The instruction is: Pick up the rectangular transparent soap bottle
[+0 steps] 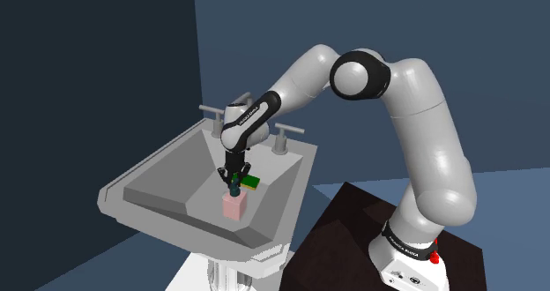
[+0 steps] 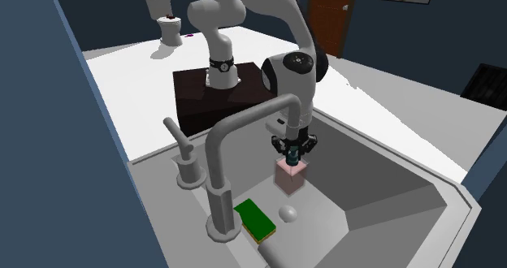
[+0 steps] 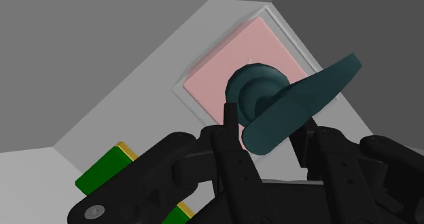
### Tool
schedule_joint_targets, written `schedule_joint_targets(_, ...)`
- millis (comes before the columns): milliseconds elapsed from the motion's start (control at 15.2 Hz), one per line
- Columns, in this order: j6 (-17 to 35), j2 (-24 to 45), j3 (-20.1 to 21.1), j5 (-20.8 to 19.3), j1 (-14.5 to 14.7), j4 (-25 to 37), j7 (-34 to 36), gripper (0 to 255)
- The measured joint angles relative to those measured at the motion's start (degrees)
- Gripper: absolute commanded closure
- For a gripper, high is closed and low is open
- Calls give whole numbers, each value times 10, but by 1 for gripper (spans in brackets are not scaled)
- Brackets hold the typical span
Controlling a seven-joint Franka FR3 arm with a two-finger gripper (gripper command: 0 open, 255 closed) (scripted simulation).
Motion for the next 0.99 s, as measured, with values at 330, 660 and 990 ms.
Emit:
schedule_joint_targets(330, -7, -7, 0, 0, 0, -2, 1, 255)
schedule_joint_targets(660, -29, -35, -1, -1, 0, -7, 4, 255)
schedule_joint_targets(990, -55, -65, -1, -2, -1, -10, 8, 255)
